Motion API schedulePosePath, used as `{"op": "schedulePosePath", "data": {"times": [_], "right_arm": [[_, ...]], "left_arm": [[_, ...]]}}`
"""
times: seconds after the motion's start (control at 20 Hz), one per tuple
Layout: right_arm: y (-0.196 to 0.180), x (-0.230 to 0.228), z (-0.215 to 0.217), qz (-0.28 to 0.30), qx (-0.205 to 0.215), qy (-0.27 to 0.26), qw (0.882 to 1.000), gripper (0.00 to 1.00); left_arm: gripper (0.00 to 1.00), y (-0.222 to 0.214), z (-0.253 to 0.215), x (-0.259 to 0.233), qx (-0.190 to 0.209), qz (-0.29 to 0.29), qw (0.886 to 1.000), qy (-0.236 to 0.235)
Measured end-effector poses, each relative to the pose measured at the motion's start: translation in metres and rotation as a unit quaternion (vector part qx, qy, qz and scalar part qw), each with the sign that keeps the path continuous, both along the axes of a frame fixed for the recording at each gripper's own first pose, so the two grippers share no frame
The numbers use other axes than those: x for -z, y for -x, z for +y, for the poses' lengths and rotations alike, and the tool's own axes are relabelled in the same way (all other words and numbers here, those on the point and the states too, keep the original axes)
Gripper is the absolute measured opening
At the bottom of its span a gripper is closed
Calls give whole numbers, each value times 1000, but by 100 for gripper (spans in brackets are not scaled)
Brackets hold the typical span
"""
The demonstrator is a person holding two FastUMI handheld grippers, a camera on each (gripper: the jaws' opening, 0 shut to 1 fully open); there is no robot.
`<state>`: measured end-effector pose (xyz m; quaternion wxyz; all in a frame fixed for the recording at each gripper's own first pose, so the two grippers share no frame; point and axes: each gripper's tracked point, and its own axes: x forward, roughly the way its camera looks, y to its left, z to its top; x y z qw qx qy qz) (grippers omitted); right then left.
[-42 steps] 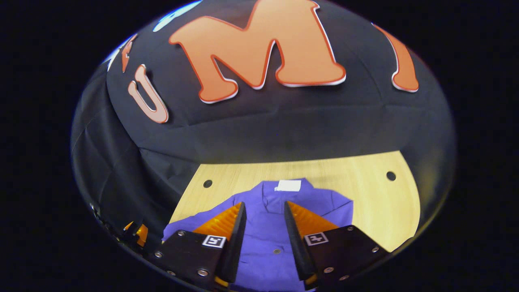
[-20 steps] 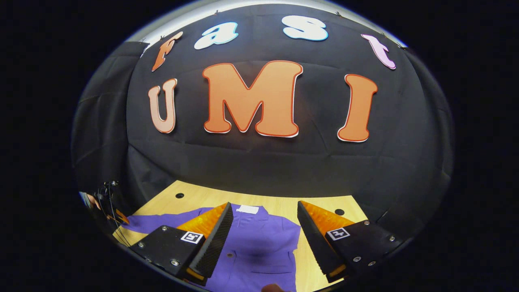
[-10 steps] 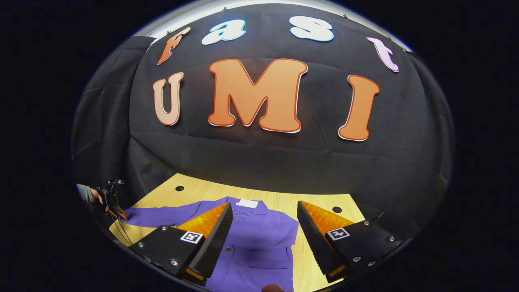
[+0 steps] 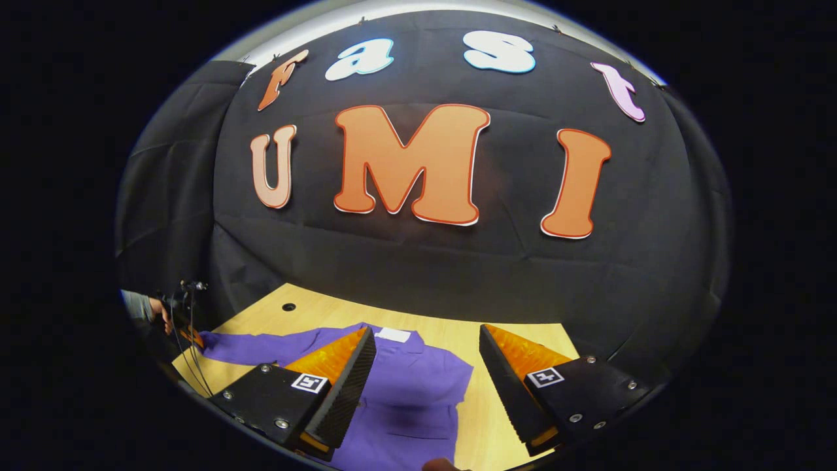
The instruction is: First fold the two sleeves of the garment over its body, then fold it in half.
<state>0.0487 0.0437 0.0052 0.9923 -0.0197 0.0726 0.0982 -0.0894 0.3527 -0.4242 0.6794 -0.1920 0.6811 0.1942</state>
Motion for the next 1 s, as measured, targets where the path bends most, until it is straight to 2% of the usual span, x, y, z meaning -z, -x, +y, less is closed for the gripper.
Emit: {"op": "schedulePosePath", "data": {"times": [0.3,0.65,0.85,1.0], "right_arm": [[1,8,-22,0,-11,-6,1000,95],[6,18,-49,-9,-9,-6,1000,95],[10,27,-65,-8,-3,-14,1000,95],[11,32,-80,-7,7,-22,1000,95]], "left_arm": [[8,-52,-57,-63,53,-65,997,1],[9,-112,-140,-121,120,-116,986,5],[9,-146,-191,-151,175,-136,975,14],[8,-171,-260,-157,227,-148,962,25]]}}
